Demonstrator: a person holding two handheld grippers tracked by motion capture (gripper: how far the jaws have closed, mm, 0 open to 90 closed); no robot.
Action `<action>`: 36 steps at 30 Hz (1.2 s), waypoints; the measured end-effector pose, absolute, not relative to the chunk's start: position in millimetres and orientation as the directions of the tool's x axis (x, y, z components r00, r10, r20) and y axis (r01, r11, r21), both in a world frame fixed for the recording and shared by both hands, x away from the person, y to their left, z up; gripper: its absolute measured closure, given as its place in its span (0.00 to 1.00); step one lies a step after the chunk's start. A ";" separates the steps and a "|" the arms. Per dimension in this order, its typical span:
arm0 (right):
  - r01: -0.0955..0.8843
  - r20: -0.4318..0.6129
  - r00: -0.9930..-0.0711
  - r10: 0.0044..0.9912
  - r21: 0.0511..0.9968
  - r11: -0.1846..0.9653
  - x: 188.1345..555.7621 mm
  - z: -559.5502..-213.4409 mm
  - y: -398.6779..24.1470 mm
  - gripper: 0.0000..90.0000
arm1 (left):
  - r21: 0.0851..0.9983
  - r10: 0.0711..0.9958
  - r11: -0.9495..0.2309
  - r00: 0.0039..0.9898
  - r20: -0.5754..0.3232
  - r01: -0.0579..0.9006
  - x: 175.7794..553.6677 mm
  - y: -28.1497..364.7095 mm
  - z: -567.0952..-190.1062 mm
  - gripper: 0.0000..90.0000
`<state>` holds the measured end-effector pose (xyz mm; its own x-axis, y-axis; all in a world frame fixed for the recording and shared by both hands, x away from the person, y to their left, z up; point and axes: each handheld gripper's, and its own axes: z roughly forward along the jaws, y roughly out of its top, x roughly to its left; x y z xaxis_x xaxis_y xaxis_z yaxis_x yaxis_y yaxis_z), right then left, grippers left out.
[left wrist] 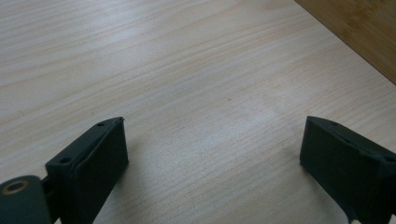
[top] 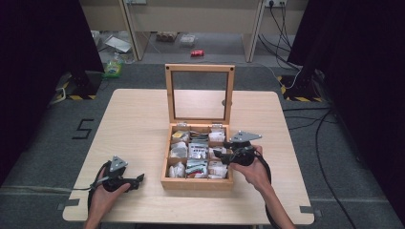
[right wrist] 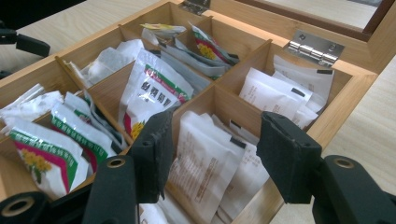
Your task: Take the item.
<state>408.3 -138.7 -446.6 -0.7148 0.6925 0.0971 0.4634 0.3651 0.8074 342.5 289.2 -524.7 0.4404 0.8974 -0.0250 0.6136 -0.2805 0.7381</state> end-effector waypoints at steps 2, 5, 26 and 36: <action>0.464 0.095 -0.716 0.692 0.805 0.369 410.1 -446.0 -138.3 0.50 | 0.738 0.898 -0.280 0.440 -0.025 0.614 342.5 289.2 -524.7 0.08; 0.473 0.099 -0.713 0.694 0.799 0.371 412.0 -446.9 -139.3 0.50 | 0.738 0.897 -0.281 0.441 -0.025 0.613 342.5 289.2 -524.7 0.08; 0.506 0.123 -0.728 0.675 0.759 0.409 420.0 -458.9 -132.4 0.70 | 0.738 0.898 -0.280 0.440 -0.025 0.614 342.5 289.2 -524.7 0.08; 0.468 0.083 -0.750 0.657 0.768 0.437 417.6 -456.4 -135.4 0.89 | 0.738 0.897 -0.281 0.440 -0.025 0.613 342.5 289.2 -524.7 0.08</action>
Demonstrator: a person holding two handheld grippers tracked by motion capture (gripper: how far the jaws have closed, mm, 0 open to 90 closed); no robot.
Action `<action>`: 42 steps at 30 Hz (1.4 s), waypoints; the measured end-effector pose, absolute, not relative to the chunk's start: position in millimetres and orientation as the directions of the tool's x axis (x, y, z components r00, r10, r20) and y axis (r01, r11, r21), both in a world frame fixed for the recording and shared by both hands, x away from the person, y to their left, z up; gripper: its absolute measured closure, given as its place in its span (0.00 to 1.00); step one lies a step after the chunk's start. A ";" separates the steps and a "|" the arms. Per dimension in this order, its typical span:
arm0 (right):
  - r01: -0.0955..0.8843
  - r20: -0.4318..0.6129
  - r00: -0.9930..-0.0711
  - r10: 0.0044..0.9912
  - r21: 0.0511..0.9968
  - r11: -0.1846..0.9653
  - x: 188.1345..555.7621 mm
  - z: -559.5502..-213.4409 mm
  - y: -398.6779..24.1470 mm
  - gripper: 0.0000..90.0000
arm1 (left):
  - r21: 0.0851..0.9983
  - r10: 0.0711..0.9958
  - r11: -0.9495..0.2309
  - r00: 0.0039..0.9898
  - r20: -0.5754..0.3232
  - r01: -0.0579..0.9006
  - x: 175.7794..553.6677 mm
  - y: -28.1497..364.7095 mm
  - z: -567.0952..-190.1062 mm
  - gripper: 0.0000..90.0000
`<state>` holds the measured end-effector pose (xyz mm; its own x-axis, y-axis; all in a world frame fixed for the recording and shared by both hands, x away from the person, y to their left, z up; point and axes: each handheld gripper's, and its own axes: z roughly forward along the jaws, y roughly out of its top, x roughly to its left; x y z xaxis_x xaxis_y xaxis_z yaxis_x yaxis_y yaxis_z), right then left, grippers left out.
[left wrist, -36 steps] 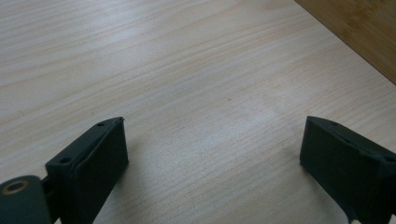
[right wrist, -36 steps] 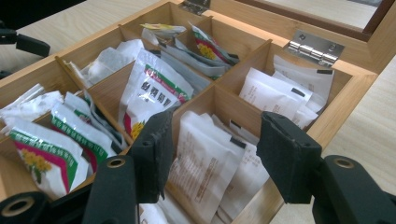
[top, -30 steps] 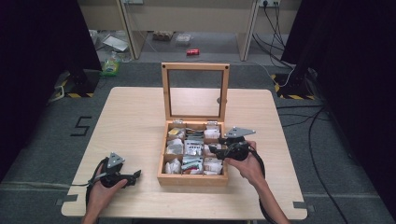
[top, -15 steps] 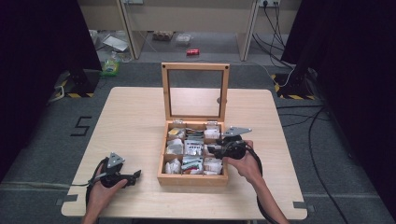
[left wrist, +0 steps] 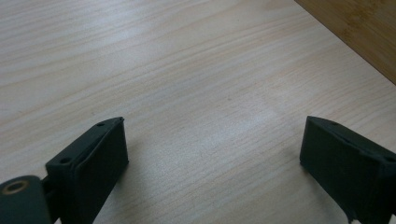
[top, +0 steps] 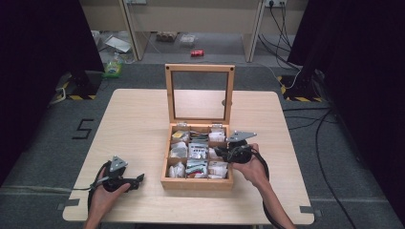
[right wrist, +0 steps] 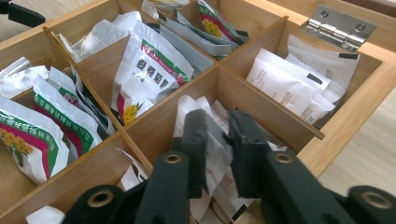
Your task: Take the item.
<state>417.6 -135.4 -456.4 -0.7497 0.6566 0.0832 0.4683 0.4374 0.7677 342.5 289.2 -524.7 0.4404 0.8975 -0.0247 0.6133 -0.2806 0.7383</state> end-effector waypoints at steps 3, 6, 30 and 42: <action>0.459 0.086 -0.754 0.651 0.779 0.428 416.7 -453.9 -136.5 0.94 | 0.738 0.897 -0.281 0.440 -0.025 0.613 342.5 289.2 -524.7 0.08; 0.442 0.075 -0.760 0.646 0.788 0.429 415.4 -450.3 -136.1 0.97 | 0.738 0.897 -0.281 0.440 -0.025 0.613 342.5 289.2 -524.7 0.08; 0.369 0.024 -0.735 0.678 0.853 0.370 409.8 -425.2 -142.3 0.97 | 0.738 0.898 -0.280 0.440 -0.025 0.613 342.5 289.2 -524.7 0.08; 0.445 0.061 -0.733 0.677 0.796 0.410 413.4 -439.8 -140.3 0.87 | 0.738 0.897 -0.281 0.441 -0.024 0.613 342.5 289.2 -524.6 0.08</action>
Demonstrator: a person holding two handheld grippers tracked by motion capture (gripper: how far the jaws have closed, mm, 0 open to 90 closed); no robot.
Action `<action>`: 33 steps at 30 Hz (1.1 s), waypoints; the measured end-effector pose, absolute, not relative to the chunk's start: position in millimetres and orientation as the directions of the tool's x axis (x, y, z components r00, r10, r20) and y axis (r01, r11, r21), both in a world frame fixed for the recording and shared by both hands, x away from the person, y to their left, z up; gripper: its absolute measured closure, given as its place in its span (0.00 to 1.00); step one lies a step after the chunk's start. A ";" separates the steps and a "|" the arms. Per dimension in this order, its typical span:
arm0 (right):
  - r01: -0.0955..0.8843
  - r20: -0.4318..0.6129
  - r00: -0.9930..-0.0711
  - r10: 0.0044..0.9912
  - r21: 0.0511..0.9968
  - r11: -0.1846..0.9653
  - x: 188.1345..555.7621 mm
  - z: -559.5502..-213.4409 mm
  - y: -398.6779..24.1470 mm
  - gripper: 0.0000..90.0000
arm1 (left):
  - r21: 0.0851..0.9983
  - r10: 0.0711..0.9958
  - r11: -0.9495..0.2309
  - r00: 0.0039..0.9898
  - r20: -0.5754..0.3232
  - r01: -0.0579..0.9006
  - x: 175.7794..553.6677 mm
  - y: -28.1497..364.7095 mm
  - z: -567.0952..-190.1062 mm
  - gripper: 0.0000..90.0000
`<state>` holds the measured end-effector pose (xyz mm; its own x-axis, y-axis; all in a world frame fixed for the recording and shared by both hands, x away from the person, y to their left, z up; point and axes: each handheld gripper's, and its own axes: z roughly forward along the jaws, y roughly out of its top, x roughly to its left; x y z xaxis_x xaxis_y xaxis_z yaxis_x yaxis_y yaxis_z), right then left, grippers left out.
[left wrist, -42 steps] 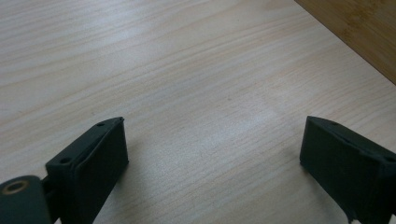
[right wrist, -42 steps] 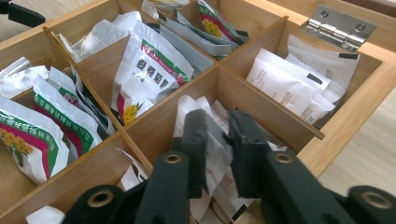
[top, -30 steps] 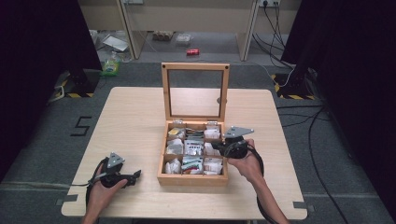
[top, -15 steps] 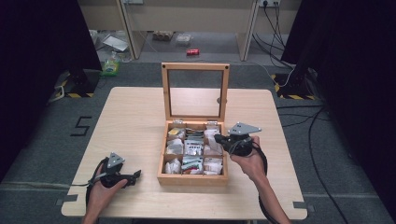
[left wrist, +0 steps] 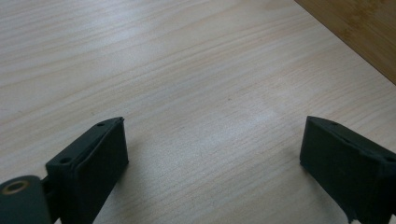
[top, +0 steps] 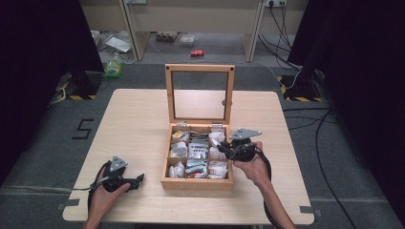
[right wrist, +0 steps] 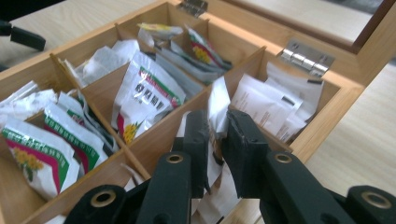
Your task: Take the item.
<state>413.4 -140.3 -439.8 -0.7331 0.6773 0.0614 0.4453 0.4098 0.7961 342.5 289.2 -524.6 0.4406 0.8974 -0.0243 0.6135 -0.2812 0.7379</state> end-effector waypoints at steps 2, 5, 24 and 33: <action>0.451 0.063 -0.736 0.675 0.788 0.419 413.1 -440.7 -139.9 0.86 | 0.738 0.897 -0.281 0.441 -0.025 0.614 342.5 289.2 -524.6 0.08; 0.457 0.065 -0.734 0.676 0.784 0.420 413.3 -441.1 -139.2 0.85 | 0.738 0.897 -0.281 0.440 -0.025 0.613 342.5 289.2 -524.6 0.08; 0.384 0.044 -0.719 0.694 0.857 0.343 411.5 -422.1 -146.1 0.97 | 0.738 0.897 -0.281 0.441 -0.024 0.614 342.5 289.3 -524.6 0.08; 0.373 0.055 -0.687 0.725 0.882 0.286 410.9 -408.8 -166.7 0.97 | 0.738 0.897 -0.282 0.441 -0.024 0.614 342.5 289.3 -524.6 0.08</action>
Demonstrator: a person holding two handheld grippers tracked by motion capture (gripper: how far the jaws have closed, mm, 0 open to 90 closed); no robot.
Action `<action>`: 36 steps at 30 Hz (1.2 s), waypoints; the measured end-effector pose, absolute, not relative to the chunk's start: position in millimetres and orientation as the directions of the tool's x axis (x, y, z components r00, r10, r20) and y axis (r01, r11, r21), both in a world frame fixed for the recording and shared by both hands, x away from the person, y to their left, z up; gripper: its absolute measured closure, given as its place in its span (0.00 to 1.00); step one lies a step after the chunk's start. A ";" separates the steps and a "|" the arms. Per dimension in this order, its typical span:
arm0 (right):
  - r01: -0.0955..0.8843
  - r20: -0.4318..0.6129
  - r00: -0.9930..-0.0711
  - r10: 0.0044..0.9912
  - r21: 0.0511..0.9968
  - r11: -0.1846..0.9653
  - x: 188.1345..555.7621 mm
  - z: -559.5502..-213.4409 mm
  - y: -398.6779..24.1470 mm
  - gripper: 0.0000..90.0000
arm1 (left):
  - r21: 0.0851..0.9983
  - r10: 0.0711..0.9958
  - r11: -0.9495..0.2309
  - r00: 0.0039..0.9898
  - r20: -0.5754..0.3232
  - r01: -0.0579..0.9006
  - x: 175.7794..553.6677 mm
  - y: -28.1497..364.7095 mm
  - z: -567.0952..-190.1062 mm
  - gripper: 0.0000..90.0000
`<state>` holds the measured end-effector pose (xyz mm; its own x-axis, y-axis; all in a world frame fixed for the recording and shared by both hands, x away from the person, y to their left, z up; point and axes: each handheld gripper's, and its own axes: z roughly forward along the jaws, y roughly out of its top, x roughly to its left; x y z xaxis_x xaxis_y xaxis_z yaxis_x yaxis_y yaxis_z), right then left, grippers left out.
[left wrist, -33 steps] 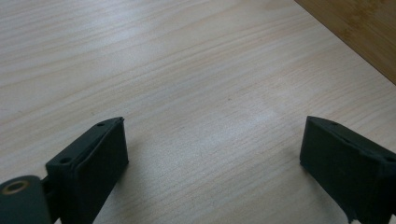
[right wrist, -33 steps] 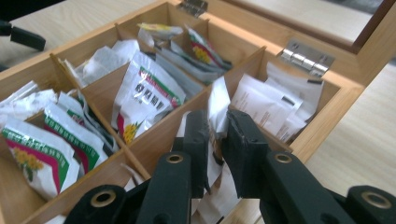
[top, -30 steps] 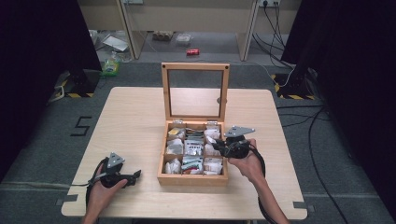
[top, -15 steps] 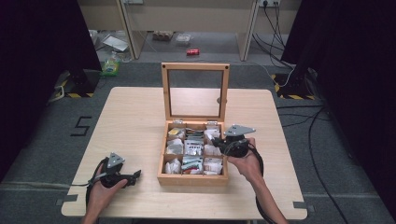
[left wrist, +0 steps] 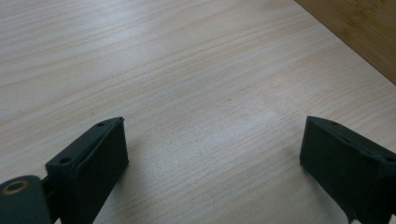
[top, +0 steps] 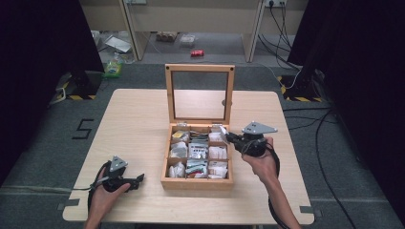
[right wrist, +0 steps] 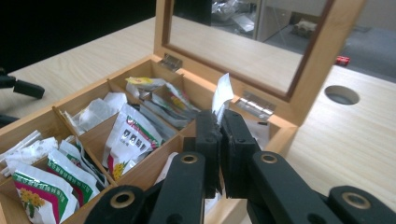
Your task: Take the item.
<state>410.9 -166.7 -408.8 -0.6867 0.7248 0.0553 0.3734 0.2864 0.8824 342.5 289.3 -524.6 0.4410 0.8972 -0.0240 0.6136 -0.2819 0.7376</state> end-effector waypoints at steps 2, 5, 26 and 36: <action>0.371 0.055 -0.682 0.729 0.886 0.280 410.4 -406.8 -171.1 0.97 | 0.738 0.897 -0.282 0.441 -0.024 0.614 342.5 289.3 -524.6 0.08; 0.374 0.061 -0.670 0.740 0.889 0.265 409.9 -404.0 -179.4 0.97 | 0.738 0.897 -0.282 0.441 -0.024 0.614 342.5 289.3 -524.6 0.08; 0.422 0.095 -0.583 0.807 0.884 0.200 403.8 -411.3 -231.7 0.96 | 0.738 0.897 -0.281 0.441 -0.025 0.613 342.5 289.2 -524.6 0.08; 0.473 0.117 -0.554 0.824 0.859 0.196 401.5 -429.2 -243.1 0.96 | 0.738 0.897 -0.281 0.441 -0.025 0.613 342.5 289.2 -524.7 0.08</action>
<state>401.5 -243.1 -429.2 -0.5544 0.8241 0.1166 0.4726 0.1964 0.8591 342.5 289.2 -524.7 0.4405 0.8974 -0.0247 0.6134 -0.2808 0.7381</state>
